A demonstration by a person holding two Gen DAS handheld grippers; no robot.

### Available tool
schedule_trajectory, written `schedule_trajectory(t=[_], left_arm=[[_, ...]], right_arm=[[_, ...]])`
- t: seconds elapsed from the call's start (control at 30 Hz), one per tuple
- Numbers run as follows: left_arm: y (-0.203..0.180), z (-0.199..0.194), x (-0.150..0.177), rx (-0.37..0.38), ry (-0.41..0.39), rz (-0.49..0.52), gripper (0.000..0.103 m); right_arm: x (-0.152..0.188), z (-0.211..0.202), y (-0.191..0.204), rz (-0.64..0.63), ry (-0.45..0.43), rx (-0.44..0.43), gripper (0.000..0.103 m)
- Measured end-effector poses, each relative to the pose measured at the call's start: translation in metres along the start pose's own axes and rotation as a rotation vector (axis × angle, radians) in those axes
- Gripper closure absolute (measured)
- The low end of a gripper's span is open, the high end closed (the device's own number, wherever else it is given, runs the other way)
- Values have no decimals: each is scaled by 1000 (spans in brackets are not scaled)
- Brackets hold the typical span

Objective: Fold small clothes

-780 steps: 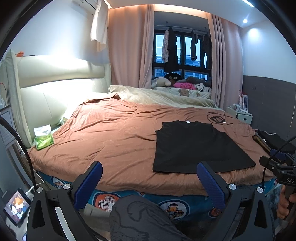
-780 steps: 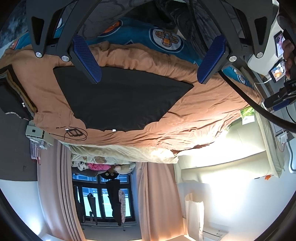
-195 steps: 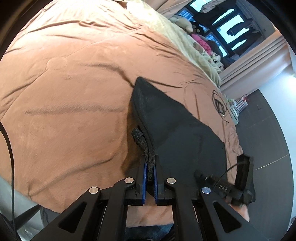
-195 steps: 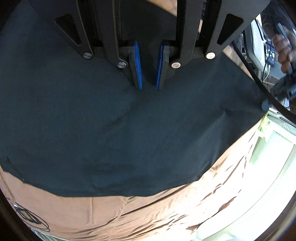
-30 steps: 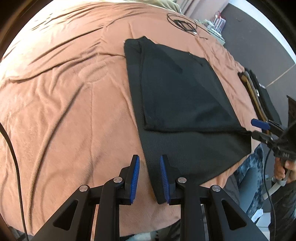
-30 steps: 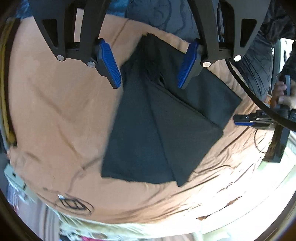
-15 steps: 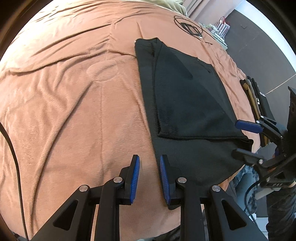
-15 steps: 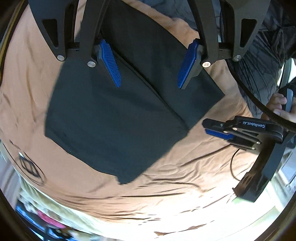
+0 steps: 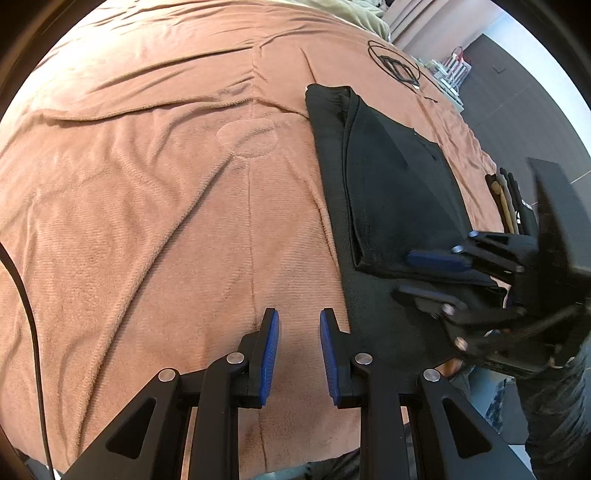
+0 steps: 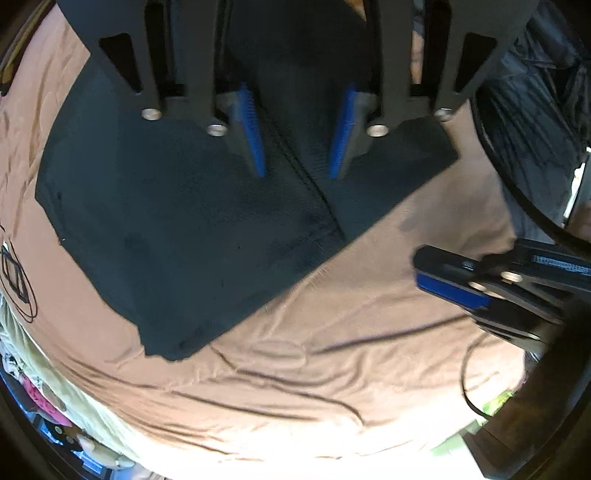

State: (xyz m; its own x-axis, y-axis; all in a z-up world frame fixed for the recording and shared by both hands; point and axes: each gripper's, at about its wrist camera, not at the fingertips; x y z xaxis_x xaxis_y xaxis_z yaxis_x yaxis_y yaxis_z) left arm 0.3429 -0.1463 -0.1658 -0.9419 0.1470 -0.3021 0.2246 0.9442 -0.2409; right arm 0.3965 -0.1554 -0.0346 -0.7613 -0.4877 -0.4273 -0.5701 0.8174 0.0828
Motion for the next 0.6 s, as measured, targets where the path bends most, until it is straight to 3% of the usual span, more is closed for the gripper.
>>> schedule_trajectory(t=[0.1,0.6], left_arm=[[0,-1,-2,4,-2,2,79],[-29,1,-27,-10,-1,68,79]], right_arm=[[-4,1,-2,9,-15,-13,101],[15,-75,-48,143,-179,-21,103]])
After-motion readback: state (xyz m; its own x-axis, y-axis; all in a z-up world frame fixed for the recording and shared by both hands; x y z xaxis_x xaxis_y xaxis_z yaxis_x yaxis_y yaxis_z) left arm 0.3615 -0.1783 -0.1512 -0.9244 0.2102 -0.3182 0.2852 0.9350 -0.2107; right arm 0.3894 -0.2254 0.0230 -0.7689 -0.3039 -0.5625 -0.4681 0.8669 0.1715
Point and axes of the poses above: each gripper's, at about its wrist camera, not at the fingertips, and z roughly the way its jaws point, y to its left, x to its underside, and after that the axes turned 10 degrees about -x, right-handed
